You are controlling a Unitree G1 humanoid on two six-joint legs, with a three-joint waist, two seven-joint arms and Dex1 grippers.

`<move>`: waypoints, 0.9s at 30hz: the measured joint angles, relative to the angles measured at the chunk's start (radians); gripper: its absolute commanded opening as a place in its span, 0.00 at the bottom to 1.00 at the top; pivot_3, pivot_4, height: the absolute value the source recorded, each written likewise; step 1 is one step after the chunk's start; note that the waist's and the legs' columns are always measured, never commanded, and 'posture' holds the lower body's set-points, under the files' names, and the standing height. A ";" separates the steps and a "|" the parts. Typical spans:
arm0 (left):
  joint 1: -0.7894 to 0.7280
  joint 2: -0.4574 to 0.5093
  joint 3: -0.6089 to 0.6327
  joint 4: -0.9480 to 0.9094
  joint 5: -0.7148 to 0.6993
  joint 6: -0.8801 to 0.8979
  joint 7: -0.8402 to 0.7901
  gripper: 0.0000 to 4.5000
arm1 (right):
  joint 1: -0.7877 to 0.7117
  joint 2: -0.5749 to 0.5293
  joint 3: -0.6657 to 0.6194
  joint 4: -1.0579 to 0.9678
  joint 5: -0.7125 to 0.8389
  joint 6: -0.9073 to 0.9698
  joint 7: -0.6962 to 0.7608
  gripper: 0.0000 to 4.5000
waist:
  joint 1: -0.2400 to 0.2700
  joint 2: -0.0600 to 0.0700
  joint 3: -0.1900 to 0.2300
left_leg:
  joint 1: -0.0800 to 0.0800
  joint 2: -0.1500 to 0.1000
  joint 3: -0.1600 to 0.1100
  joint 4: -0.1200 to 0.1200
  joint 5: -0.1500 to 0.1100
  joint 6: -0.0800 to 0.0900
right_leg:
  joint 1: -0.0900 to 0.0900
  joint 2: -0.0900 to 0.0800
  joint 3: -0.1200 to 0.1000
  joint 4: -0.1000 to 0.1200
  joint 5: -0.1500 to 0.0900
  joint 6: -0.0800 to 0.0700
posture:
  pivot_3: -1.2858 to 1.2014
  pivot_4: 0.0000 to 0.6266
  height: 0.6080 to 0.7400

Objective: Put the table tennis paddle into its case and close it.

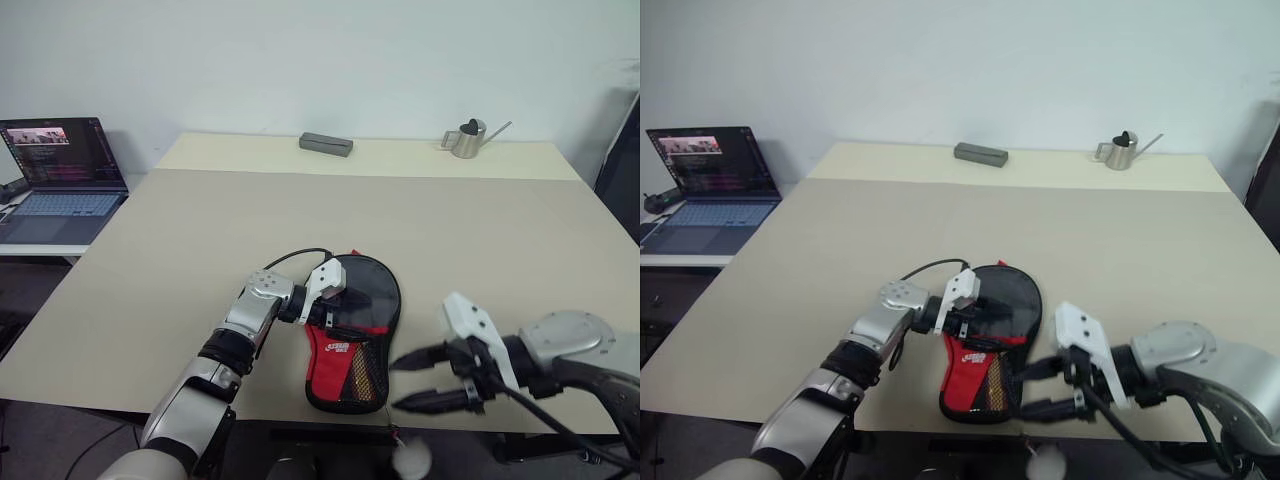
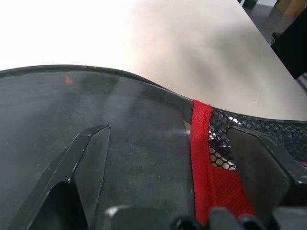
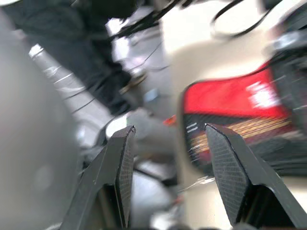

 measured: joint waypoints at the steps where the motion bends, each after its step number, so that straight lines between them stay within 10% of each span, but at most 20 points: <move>1: 0.000 0.000 0.000 -0.002 0.001 0.000 0.000 0.94 | -0.019 0.017 0.000 0.032 -0.020 -0.021 -0.011 0.55 | 0.000 0.000 0.000 | 0.000 0.000 0.000 0.000 0.000 0.000 | 0.000 0.000 0.000 0.000 0.000 0.000 | 0.52 0.24 1.00; 11: 0.025 0.038 0.037 -0.112 -0.034 0.092 0.003 0.94 | -0.125 0.123 0.004 0.351 -0.201 -0.251 0.000 0.55 | -0.020 -0.001 0.005 | -0.004 0.000 0.000 -0.001 0.000 0.000 | -0.005 0.000 0.001 0.001 0.002 -0.003 | 0.52 0.24 1.00; 27: 0.434 0.305 0.401 -0.824 -0.280 0.449 0.277 0.94 | -0.303 0.183 0.013 0.834 -0.387 -0.535 0.204 0.55 | -0.049 -0.001 0.015 | -0.006 0.002 0.005 -0.002 -0.001 -0.001 | -0.014 0.002 0.012 0.004 0.002 -0.008 | 0.52 0.24 1.00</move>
